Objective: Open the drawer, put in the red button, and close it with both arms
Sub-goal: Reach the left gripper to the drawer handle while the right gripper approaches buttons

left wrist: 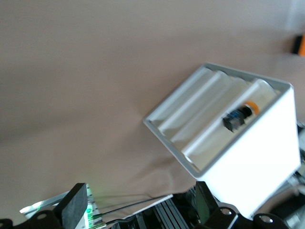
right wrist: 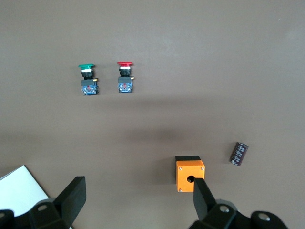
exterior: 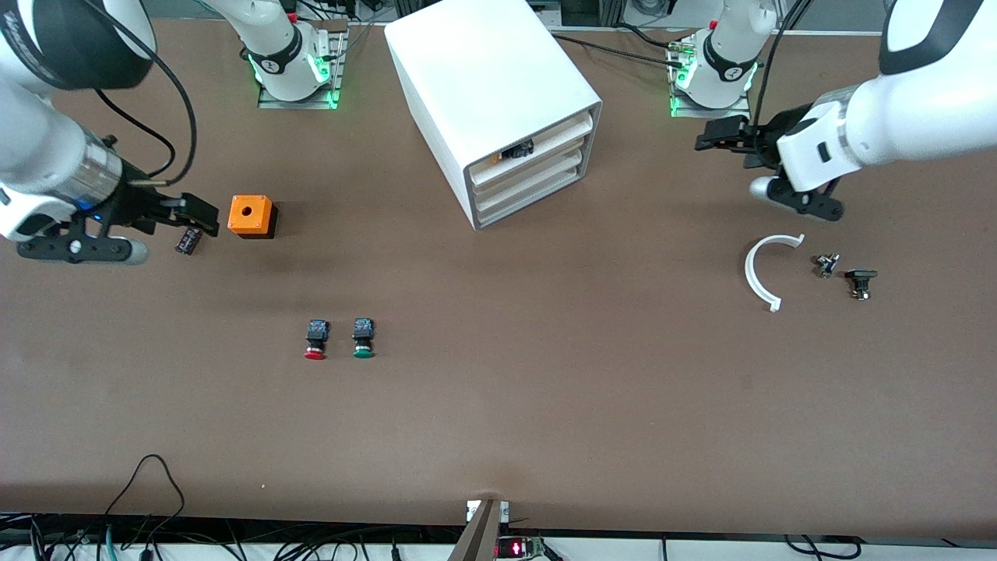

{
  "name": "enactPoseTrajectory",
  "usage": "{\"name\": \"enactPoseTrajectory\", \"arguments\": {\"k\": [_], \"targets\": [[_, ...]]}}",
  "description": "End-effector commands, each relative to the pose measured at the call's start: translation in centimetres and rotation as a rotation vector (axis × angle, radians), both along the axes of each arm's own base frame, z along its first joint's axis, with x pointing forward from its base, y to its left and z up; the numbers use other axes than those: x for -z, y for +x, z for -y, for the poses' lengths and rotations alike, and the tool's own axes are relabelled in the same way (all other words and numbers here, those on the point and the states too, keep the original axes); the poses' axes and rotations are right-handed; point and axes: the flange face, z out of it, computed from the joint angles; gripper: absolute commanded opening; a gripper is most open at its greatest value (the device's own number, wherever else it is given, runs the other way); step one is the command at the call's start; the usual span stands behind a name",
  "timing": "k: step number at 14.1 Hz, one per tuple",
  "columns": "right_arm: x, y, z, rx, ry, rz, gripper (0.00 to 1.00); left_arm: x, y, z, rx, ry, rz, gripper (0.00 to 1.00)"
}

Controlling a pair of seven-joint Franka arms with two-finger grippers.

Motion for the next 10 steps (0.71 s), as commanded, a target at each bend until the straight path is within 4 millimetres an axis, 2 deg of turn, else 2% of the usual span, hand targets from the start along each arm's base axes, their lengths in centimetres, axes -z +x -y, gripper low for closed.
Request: {"name": "enactPoseTrajectory", "arguments": {"k": [1,3,4,6,8,10], "targets": [[2.2,1.4,-1.4,-0.025,0.021,0.005,1.00,4.8,0.7,2.3,0.103,-0.178,-0.055,0.99],[3.7,2.3,-2.0,-0.028,0.022,0.017,1.00,9.0,0.7,3.3,0.071,-0.316,-0.056,0.99],[4.3,2.6,-2.2,-0.031,0.023,0.024,1.00,11.2,-0.2,4.9,0.088,-0.360,-0.039,0.99],[6.1,3.4,-2.5,-0.032,0.022,0.025,1.00,15.6,-2.1,6.7,0.059,-0.462,-0.030,0.99],[8.8,4.5,-3.1,-0.036,0.021,0.024,1.00,20.6,-4.0,8.3,0.047,-0.603,-0.069,0.95],[10.5,5.0,-3.3,-0.037,0.020,0.027,1.00,24.6,-4.1,8.6,0.076,-0.701,-0.062,0.91]]}}
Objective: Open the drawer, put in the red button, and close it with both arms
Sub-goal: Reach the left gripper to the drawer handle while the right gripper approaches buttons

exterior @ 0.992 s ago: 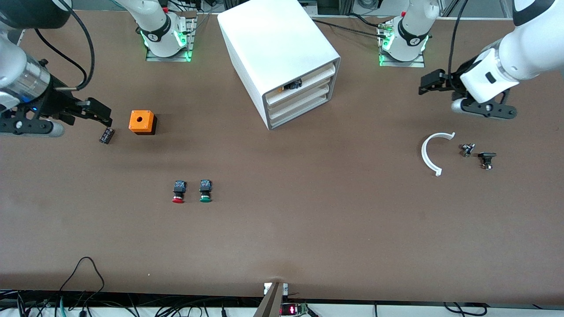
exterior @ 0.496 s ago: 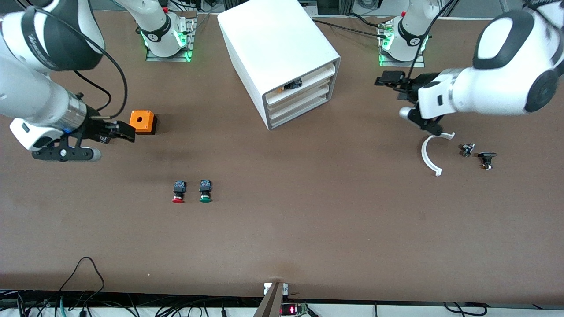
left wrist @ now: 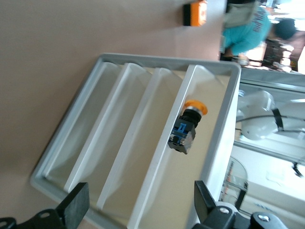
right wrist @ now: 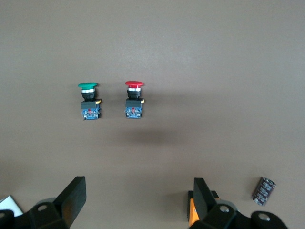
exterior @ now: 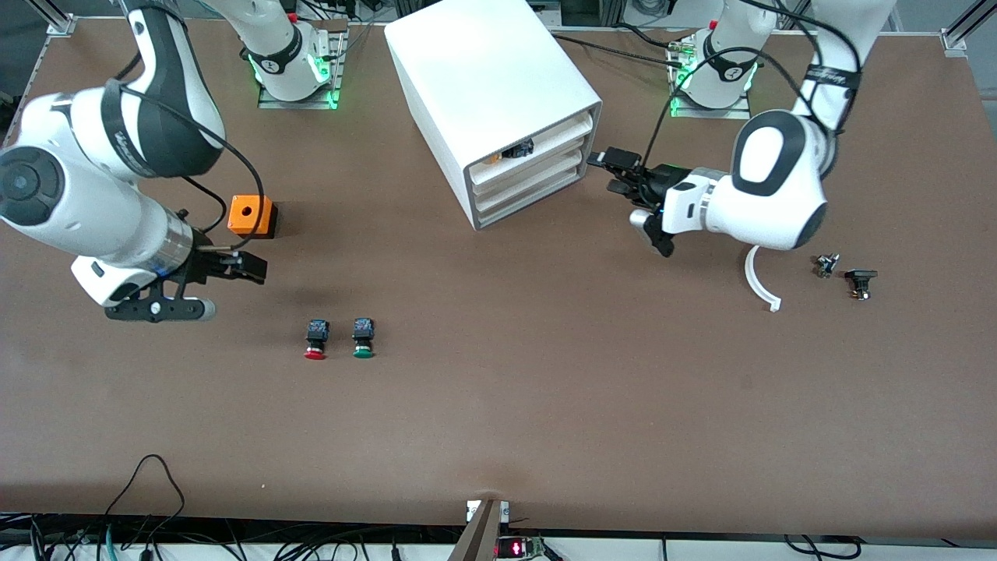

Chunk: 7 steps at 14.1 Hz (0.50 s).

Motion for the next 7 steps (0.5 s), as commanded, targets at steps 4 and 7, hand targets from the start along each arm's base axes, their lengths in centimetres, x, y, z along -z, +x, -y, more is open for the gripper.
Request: {"name": "enactPoseTrajectory", "arguments": {"k": [4,7], "targets": [[5.4,1.5,-1.6,-0.007,0.030,-0.016,1.00,9.8,-3.5,1.5,-0.067,-0.266,-0.052,0.84],[8.1,2.1,-1.7,-0.005,0.030,-0.019,1.00,13.2,-5.7,2.1,-0.066,-0.335,-0.054,0.70]]}}
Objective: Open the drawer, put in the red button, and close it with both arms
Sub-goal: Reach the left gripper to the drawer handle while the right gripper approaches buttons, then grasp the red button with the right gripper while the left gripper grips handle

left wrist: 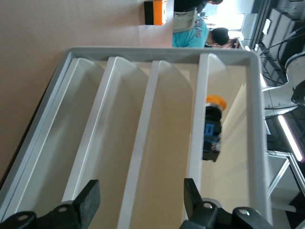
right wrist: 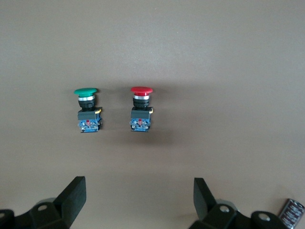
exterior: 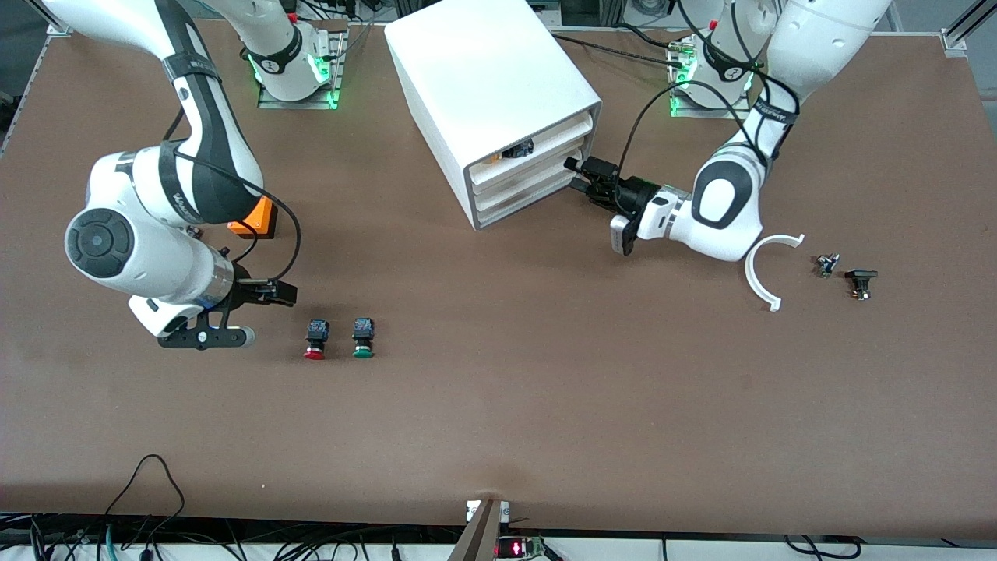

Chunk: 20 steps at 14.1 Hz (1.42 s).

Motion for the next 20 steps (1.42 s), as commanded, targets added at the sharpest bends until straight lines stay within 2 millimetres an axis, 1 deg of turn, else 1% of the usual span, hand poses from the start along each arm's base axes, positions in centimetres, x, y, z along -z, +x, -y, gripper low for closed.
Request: {"name": "enactPoseTrajectory", "arguments": {"k": [1,2,3,4,5,7,8,9,10,11,12,13,14,16,17,18,20], "targets": [[2.1,0.7,-0.3,0.002,0.017,0.010,1.00,1.9,-1.8,0.9,-0.009,-0.075,0.021,0.59],[3.1,1.0,-0.2,0.005,0.017,0.013,1.00,2.2,-2.4,1.6,0.004,-0.088,0.016,0.52],[4.1,1.1,-0.3,0.014,0.016,0.013,1.00,2.2,-2.8,2.1,0.010,-0.094,0.009,0.51],[5.2,1.1,-0.2,0.019,0.015,0.013,1.00,2.3,-2.9,2.1,0.010,-0.098,0.006,0.48],[5.7,1.2,-0.3,0.037,0.023,0.014,1.00,2.7,-3.1,2.3,0.012,-0.098,-0.004,0.45],[6.8,1.3,-0.5,0.058,0.036,0.008,1.00,3.0,-3.4,2.4,0.014,-0.099,-0.013,0.45],[8.2,1.4,-0.5,0.060,0.036,0.007,1.00,3.1,-3.8,2.7,0.020,-0.101,-0.022,0.45],[9.0,1.6,-0.7,0.057,0.035,0.014,1.00,3.1,-4.0,2.9,0.023,-0.104,-0.024,0.40],[10.7,1.6,-0.8,0.058,0.034,0.018,1.00,3.2,-4.1,3.0,0.026,-0.104,-0.025,0.32],[11.8,1.7,-0.8,0.059,0.034,0.024,1.00,3.4,-4.3,3.3,0.031,-0.105,-0.026,0.25],[12.9,1.7,-0.8,0.058,0.033,0.026,1.00,3.5,-4.5,3.6,0.038,-0.108,-0.029,0.16],[13.3,1.8,-0.8,0.061,0.034,0.027,1.00,3.6,-4.5,3.5,0.037,-0.108,-0.030,0.02],[13.9,1.7,-0.8,0.062,0.033,0.023,1.00,3.6,-4.5,3.5,0.037,-0.108,-0.030,0.00],[15.6,1.8,-0.7,0.063,0.031,0.026,1.00,3.6,-4.3,3.5,0.033,-0.108,-0.030,0.00],[16.4,1.6,-0.7,0.063,0.029,0.017,1.00,3.4,-3.8,3.2,0.025,-0.108,-0.032,0.00],[17.0,1.5,-0.8,0.062,0.029,0.014,1.00,3.2,-3.3,2.8,0.017,-0.108,-0.030,0.00],[17.9,1.3,-0.9,0.062,0.030,0.004,1.00,2.5,-1.1,1.7,-0.008,-0.099,-0.012,0.00]]}}
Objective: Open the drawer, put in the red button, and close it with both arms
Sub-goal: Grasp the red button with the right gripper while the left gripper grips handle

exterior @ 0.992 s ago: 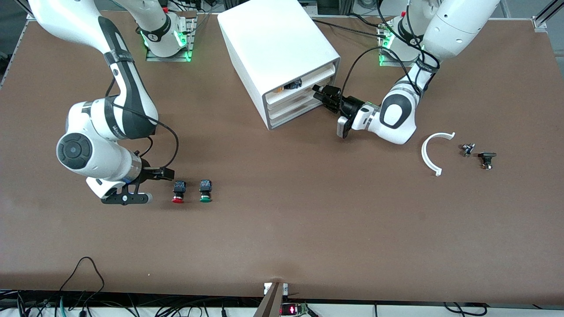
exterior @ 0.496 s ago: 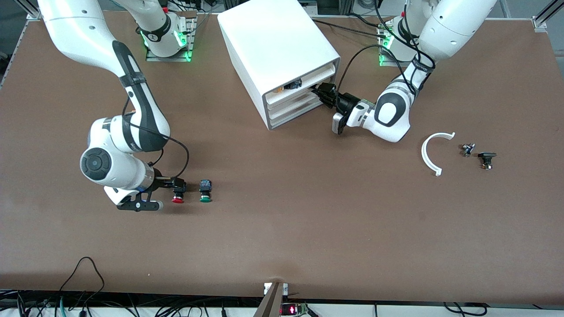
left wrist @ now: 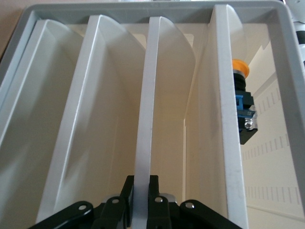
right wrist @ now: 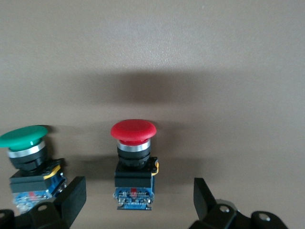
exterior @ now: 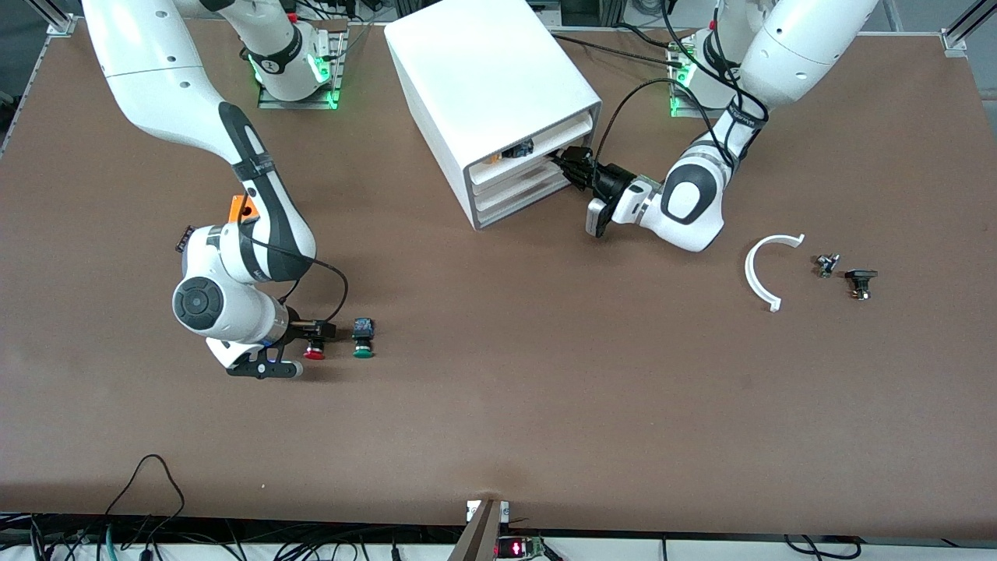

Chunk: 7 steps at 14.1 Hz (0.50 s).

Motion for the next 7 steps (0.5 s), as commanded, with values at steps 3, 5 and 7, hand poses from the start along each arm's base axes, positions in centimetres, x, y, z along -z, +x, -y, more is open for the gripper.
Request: {"name": "enactPoseTrajectory", "arguments": {"k": [3,5,7], "targets": [[1.8,-0.6,-0.4,0.044,0.040,-0.017,0.95,-1.4,5.9,-2.7,-0.047,0.062,0.009,0.00],[1.9,-0.7,-0.5,0.036,0.039,-0.021,0.80,-1.3,8.5,-4.5,-0.046,0.096,0.027,0.00],[1.9,-0.7,-0.4,0.028,0.040,-0.021,0.55,-0.9,10.7,-6.2,-0.058,0.110,0.041,0.00]]}}
